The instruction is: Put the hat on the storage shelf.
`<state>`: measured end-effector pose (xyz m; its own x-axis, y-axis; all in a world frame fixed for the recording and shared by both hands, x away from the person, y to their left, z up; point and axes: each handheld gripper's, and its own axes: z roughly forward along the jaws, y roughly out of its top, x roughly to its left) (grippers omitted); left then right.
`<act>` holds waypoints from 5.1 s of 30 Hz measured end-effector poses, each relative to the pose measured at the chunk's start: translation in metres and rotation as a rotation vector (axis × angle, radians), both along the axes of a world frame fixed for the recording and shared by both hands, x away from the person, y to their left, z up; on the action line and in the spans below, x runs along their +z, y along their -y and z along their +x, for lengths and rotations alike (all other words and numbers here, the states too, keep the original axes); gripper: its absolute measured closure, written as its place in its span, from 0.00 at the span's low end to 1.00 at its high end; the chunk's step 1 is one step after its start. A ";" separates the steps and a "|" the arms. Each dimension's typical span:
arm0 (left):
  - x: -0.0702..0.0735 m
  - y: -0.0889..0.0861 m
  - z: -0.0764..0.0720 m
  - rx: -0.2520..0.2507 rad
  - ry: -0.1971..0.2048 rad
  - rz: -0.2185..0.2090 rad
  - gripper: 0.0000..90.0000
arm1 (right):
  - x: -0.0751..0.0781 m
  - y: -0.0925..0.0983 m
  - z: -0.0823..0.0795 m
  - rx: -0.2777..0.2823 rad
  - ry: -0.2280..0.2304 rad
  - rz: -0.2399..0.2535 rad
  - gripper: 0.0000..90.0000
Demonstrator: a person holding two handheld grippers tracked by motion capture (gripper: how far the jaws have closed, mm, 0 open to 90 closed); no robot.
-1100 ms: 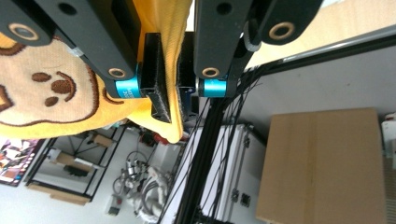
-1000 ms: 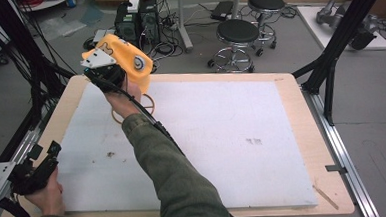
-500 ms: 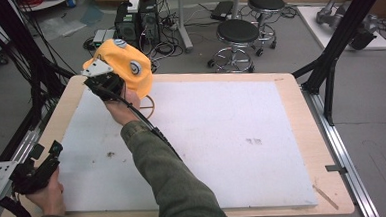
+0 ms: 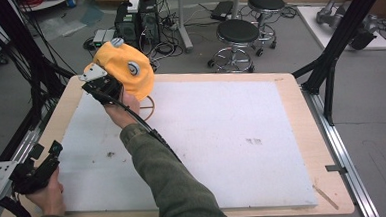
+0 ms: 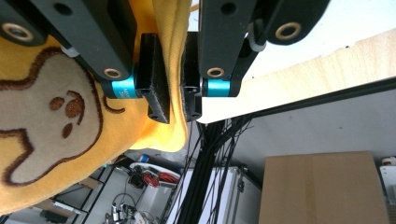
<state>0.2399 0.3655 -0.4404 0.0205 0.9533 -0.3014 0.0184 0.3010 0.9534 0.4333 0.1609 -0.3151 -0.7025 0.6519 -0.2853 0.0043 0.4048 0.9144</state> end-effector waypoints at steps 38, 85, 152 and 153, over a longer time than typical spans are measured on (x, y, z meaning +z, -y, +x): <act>0.000 0.004 0.003 -0.012 0.002 0.029 0.38 | 0.052 0.036 -0.033 0.018 0.065 0.255 0.16; 0.001 0.009 0.005 -0.035 -0.004 0.037 0.38 | 0.015 0.223 -0.081 -0.091 0.014 0.433 0.12; -0.002 0.018 0.004 -0.108 -0.035 0.055 0.38 | -0.115 0.449 -0.180 -0.687 -0.006 0.396 0.12; -0.002 0.018 0.004 -0.110 -0.036 0.056 0.38 | -0.115 0.447 -0.180 -0.682 -0.012 0.397 0.12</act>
